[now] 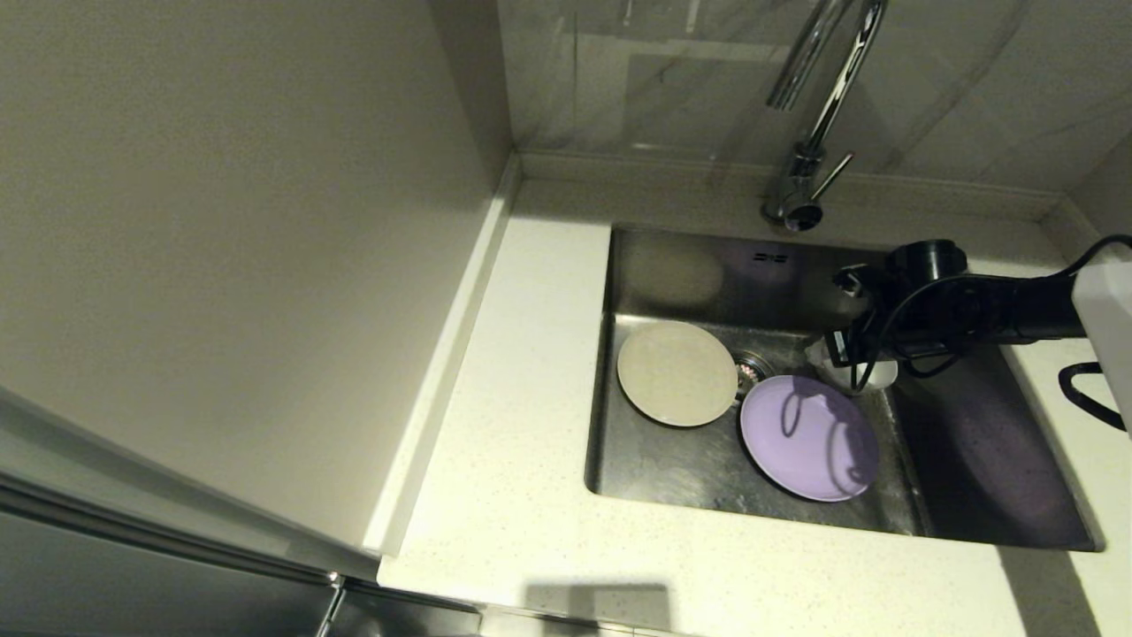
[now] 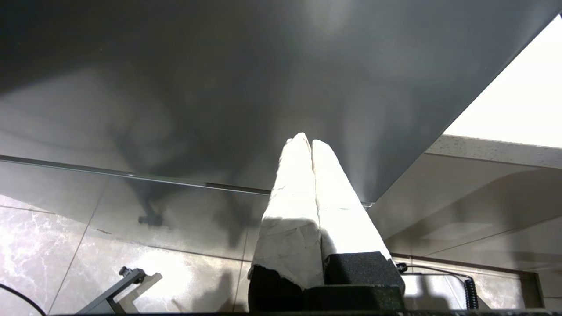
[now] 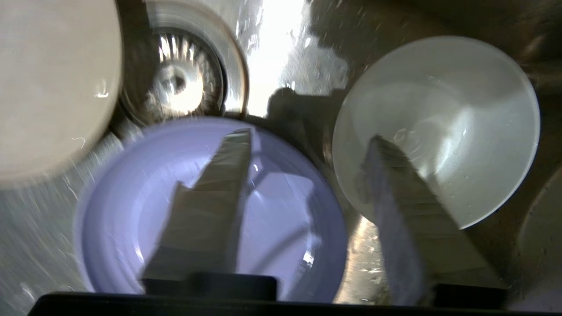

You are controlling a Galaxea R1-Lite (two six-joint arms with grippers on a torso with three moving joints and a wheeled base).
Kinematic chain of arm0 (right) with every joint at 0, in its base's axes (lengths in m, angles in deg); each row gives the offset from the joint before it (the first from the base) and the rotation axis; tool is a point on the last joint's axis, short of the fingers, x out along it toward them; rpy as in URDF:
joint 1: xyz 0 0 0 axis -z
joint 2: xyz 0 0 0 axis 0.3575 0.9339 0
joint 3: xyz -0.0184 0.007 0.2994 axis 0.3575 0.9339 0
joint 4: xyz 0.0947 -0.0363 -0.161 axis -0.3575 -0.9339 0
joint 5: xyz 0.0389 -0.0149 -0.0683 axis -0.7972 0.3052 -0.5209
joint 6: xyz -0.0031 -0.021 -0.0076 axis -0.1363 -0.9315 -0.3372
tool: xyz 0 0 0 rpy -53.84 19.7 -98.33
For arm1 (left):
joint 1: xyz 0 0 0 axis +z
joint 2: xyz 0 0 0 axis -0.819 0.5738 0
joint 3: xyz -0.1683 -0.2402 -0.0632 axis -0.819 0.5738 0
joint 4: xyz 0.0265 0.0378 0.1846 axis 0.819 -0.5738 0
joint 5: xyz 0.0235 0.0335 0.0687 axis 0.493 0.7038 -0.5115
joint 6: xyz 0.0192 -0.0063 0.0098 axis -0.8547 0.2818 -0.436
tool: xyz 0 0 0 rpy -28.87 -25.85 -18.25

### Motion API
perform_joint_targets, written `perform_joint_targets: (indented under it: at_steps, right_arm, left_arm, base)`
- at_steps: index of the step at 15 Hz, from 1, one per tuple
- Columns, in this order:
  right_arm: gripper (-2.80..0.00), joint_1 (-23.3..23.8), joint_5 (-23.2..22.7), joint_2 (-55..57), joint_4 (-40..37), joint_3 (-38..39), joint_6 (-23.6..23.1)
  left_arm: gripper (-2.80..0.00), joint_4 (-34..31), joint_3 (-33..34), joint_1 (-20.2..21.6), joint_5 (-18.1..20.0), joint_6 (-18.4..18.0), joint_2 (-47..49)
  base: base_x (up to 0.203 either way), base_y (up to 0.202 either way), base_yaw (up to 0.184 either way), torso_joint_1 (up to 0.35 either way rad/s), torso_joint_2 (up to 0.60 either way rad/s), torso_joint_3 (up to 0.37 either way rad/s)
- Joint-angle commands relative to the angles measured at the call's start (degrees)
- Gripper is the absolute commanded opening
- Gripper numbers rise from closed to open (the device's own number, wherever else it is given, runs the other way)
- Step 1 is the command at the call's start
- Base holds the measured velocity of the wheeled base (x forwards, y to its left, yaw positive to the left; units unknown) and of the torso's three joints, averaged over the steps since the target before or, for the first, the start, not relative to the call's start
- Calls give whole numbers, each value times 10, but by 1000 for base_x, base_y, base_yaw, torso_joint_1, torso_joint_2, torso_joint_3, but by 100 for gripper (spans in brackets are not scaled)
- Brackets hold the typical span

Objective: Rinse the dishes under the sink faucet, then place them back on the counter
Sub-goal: Put a bowl back to the table from the sink

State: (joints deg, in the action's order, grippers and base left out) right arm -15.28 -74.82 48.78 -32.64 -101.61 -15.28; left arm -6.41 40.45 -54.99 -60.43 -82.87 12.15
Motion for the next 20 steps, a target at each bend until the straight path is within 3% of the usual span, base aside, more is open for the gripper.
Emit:
perform_joint_targets:
  at_steps: [1,4,8,19,20]
  right_arm:
    - [0,-23,26,8,-1,-21,40]
    - [0,-33,76,48,13,-70,59]
    - [0,-26,144,78,82,-71,58]
    - [0,-15,145,127,106,-71,42]
    - [-280,-15,145,130,116,-71,40]
  left_arm:
    - [-280,0,0,0,0,0,-1]
    - [-280,0,0,0,0,0,-1]
    - [-280,0,0,0,0,0,-1]
    - [-280,0,0,0,0,0,-1]
    - [-280,0,0,0,0,0,-1]
  base:
    - [0,0,0,0,0,0]
    - [0,0,0,0,0,0]
    - [0,0,0,0,0,0]
    - [0,0,0,0,0,0]
    - [0,0,0,0,0,0]
